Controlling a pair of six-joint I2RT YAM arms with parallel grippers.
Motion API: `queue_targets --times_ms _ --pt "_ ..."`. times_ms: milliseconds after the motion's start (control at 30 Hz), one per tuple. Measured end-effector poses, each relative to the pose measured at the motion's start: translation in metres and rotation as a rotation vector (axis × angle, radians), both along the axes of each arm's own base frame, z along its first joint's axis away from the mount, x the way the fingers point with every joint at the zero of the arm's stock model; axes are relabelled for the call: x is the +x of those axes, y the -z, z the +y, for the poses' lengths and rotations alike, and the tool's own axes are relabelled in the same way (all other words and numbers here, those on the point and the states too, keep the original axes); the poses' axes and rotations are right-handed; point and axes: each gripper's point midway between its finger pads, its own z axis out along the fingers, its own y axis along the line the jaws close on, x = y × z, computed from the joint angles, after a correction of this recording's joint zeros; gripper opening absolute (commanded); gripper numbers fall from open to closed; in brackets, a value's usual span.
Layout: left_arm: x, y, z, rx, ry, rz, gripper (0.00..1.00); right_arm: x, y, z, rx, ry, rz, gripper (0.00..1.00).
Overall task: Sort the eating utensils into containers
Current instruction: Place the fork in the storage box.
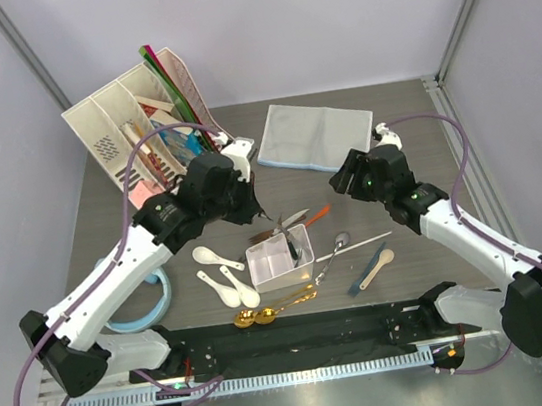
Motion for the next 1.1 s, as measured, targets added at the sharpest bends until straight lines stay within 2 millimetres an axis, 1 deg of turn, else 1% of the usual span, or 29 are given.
queue_targets --times_ms 67,200,333,400,467,600,700,800,833,867,933,967,1033,1100 --pt "-0.002 0.003 -0.003 0.005 0.014 0.011 0.0 0.0 0.001 -0.001 -0.002 0.002 0.005 0.62" --pt "-0.008 0.013 -0.017 0.025 0.059 0.041 0.0 0.001 0.002 -0.003 -0.001 0.006 0.006 0.62" --pt "-0.024 0.031 -0.039 0.064 0.129 0.072 0.0 0.002 0.003 -0.004 0.001 0.009 0.011 0.61" --pt "-0.03 0.037 -0.047 0.079 0.15 0.079 0.0 0.002 0.004 -0.005 0.004 0.01 0.015 0.62" --pt "-0.032 0.041 -0.049 0.09 0.156 0.082 0.0 0.002 0.005 -0.006 0.005 0.012 0.019 0.62" --pt "-0.028 0.043 -0.049 0.1 0.137 0.072 0.01 0.001 0.008 -0.009 0.01 0.013 0.025 0.62" --pt "-0.023 0.045 -0.049 0.109 0.119 0.054 0.06 0.002 0.009 -0.009 0.016 0.01 0.024 0.62" --pt "-0.021 0.051 -0.05 0.128 0.108 0.047 0.1 0.001 0.009 -0.007 0.026 -0.002 0.024 0.62" --pt "-0.021 0.054 -0.051 0.137 0.106 0.044 0.13 0.001 0.009 -0.006 0.03 -0.007 0.021 0.62" --pt "-0.02 0.057 -0.051 0.15 0.101 0.04 0.2 0.001 0.009 -0.006 0.032 -0.009 0.022 0.62" --pt "-0.019 0.063 -0.054 0.173 0.098 0.037 0.26 0.001 0.01 -0.005 0.037 -0.014 0.02 0.62" --pt "-0.019 0.066 -0.055 0.183 0.097 0.037 0.34 0.001 0.01 -0.005 0.037 -0.014 0.02 0.62" --pt "-0.018 0.072 -0.056 0.201 0.093 0.039 0.39 -0.001 0.013 -0.006 0.039 -0.016 0.027 0.62" --pt "-0.017 0.073 -0.056 0.205 0.09 0.031 0.44 -0.001 0.016 -0.007 0.041 -0.017 0.033 0.62"
